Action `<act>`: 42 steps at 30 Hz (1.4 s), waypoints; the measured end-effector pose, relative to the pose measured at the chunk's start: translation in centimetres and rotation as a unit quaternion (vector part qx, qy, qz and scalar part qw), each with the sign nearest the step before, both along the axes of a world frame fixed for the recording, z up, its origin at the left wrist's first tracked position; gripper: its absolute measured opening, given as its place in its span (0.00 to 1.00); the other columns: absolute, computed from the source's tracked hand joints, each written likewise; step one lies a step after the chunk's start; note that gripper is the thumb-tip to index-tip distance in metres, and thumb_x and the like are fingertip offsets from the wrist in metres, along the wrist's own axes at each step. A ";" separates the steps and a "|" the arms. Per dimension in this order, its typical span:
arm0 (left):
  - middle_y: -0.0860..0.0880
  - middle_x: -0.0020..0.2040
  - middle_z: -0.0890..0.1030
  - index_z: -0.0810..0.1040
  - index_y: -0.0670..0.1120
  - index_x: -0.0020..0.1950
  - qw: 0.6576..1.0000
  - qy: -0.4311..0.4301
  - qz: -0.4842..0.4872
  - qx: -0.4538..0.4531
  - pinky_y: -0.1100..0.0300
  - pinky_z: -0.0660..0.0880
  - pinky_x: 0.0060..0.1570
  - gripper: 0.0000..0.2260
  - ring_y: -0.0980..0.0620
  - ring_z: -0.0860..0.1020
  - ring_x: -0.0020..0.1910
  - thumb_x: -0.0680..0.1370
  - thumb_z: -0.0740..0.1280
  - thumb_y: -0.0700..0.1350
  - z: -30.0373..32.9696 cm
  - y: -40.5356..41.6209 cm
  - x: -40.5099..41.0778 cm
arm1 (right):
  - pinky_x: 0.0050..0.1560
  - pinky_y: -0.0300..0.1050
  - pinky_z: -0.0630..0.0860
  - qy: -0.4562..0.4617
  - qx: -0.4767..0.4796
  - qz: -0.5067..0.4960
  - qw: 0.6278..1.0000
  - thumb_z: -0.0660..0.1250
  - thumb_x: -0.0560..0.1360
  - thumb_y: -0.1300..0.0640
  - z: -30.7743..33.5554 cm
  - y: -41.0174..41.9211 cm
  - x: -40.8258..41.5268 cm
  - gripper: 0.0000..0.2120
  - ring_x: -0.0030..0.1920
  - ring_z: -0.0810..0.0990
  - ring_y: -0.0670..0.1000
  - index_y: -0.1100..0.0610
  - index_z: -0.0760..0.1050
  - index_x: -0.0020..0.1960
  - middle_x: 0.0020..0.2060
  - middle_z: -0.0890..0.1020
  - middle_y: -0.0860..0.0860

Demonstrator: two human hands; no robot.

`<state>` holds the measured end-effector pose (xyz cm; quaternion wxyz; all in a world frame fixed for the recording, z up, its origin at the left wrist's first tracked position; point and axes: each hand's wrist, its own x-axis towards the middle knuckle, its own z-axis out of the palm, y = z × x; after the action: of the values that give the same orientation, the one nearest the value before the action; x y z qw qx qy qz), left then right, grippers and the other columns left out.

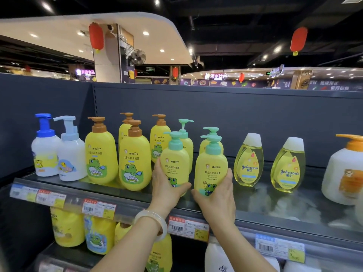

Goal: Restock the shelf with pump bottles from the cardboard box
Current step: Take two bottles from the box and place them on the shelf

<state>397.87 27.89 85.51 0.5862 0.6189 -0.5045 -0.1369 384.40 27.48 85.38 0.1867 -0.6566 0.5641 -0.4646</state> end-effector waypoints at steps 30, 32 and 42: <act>0.49 0.71 0.64 0.59 0.46 0.73 0.986 -0.077 0.143 0.045 0.60 0.59 0.71 0.29 0.52 0.61 0.72 0.75 0.68 0.42 -4.5 10.9 1.5 | 0.69 0.40 0.56 -0.063 -0.164 0.050 0.983 0.74 0.69 0.60 -0.8 1.7 -1.5 0.38 0.69 0.60 0.55 0.65 0.58 0.72 0.67 0.65 0.63; 0.48 0.67 0.68 0.64 0.44 0.70 0.983 -0.090 0.147 0.057 0.62 0.59 0.68 0.26 0.50 0.64 0.69 0.75 0.68 0.41 -5.1 11.6 2.3 | 0.66 0.39 0.60 -0.035 -0.258 0.076 0.963 0.71 0.71 0.60 -1.2 3.2 -0.8 0.27 0.63 0.66 0.54 0.67 0.66 0.66 0.60 0.71 0.63; 0.42 0.66 0.68 0.67 0.43 0.66 0.899 -0.139 0.069 0.410 0.50 0.70 0.60 0.24 0.42 0.68 0.64 0.74 0.68 0.50 -14.3 20.2 10.4 | 0.61 0.49 0.69 0.338 0.034 0.328 0.882 0.66 0.75 0.53 -8.7 13.5 10.6 0.22 0.62 0.69 0.58 0.60 0.68 0.65 0.62 0.69 0.57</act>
<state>408.24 48.06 71.22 0.2120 0.8505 -0.4364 -0.2034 394.99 40.94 76.64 0.1486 -0.9145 0.3606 -0.1074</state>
